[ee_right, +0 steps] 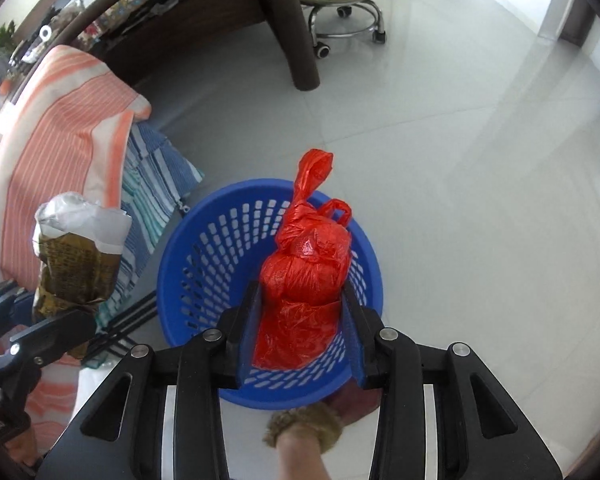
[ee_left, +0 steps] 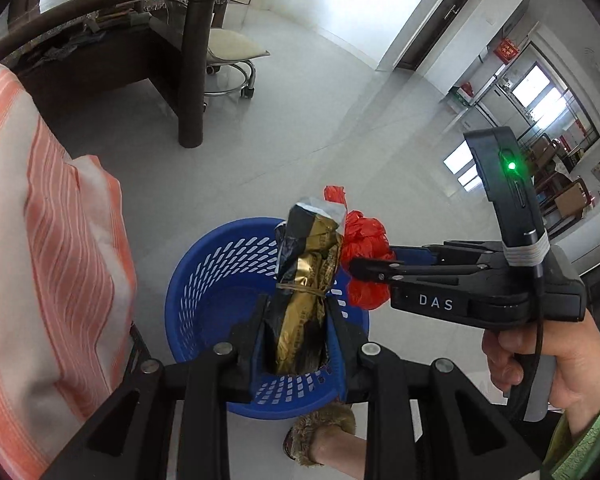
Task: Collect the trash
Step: 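Carry the package and red bag to the blue wastebasket and release both, then return both tools to the table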
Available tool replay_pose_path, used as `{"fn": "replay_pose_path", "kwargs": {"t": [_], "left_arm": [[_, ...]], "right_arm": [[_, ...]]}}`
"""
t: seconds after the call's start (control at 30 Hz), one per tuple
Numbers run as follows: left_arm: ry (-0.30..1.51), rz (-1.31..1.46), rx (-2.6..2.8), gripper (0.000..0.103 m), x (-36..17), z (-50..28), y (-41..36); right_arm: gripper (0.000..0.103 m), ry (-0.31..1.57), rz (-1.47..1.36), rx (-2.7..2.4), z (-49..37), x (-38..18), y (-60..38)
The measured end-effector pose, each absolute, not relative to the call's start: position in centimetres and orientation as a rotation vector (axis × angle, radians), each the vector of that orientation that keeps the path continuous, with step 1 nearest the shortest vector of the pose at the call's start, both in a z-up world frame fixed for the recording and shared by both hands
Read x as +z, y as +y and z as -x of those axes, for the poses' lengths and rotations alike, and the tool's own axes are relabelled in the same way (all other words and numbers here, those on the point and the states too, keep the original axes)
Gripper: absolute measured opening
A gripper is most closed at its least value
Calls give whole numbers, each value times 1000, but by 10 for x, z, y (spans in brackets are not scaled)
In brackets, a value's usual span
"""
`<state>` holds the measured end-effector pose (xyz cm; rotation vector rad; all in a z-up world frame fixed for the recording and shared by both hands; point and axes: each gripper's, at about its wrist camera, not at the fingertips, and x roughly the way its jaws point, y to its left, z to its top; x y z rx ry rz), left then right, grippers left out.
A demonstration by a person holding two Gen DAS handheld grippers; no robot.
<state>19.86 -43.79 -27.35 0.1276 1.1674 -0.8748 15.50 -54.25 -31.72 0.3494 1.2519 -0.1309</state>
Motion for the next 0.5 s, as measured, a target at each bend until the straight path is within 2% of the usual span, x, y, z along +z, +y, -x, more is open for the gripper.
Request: {"fn": "replay_pose_path", "kwargs": {"t": [0.07, 0.1, 0.13, 0.17, 0.2, 0.23, 0.5], "left_arm": [[1161, -142, -873, 32, -279, -199, -442], [1159, -147, -871, 39, -279, -198, -444], [1157, -149, -865, 53, -277, -194, -444], [1154, -148, -860, 59, -278, -195, -443], [1146, -143, -856, 63, -278, -195, -442], [1141, -138, -853, 63, -279, -197, -442], [1056, -85, -844, 63, -243, -186, -417]], "right_arm": [[39, 1258, -359, -120, -157, -322, -544], [41, 1259, -361, -117, -158, -323, -544], [45, 1259, -361, -118, -158, -325, -545], [45, 1255, -361, -124, -159, -326, -546], [54, 1250, -370, -123, -161, -328, -548], [61, 1251, -379, -125, -160, -329, -550], [67, 1178, -385, -180, -148, -306, -564]]}}
